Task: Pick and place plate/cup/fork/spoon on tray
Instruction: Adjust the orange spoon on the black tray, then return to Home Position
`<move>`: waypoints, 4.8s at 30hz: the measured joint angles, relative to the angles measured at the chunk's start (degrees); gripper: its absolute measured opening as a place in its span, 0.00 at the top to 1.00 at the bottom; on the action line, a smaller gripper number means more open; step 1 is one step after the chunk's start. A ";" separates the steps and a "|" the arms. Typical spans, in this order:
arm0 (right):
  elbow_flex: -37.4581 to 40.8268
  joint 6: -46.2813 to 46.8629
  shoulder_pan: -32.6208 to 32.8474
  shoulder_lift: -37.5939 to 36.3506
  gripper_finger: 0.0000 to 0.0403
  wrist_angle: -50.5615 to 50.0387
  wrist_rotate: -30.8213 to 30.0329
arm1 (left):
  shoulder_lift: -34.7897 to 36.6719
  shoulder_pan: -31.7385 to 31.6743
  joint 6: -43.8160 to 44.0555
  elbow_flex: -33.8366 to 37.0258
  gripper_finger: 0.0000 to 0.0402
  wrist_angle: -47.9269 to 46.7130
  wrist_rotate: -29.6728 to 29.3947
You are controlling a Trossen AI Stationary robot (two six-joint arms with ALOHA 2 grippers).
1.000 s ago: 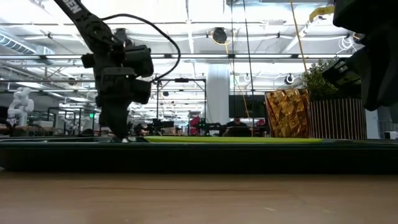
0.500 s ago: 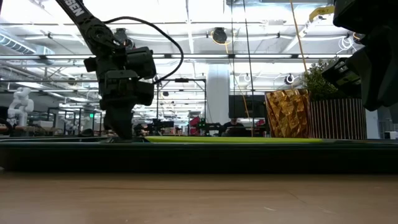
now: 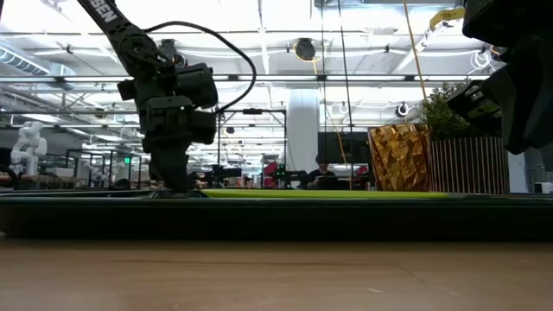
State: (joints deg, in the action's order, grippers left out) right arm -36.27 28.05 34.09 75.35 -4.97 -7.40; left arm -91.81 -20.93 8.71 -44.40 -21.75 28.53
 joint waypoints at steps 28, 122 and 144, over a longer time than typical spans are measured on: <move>-0.02 0.79 0.00 0.00 0.86 0.01 -0.05 | 0.00 0.59 -0.57 -0.02 0.78 0.82 -4.04; 18.68 -16.96 -6.75 -59.77 0.86 -0.31 -16.46 | 65.52 0.74 -9.02 32.29 0.78 27.56 -15.45; 30.28 -11.69 -6.75 -75.26 0.87 -4.78 -18.36 | 79.88 4.97 -0.20 43.84 0.84 23.67 -20.33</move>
State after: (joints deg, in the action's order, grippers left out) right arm -5.99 16.36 27.33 0.09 -9.74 -25.76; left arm -11.93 -15.96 8.51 -0.56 1.93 8.21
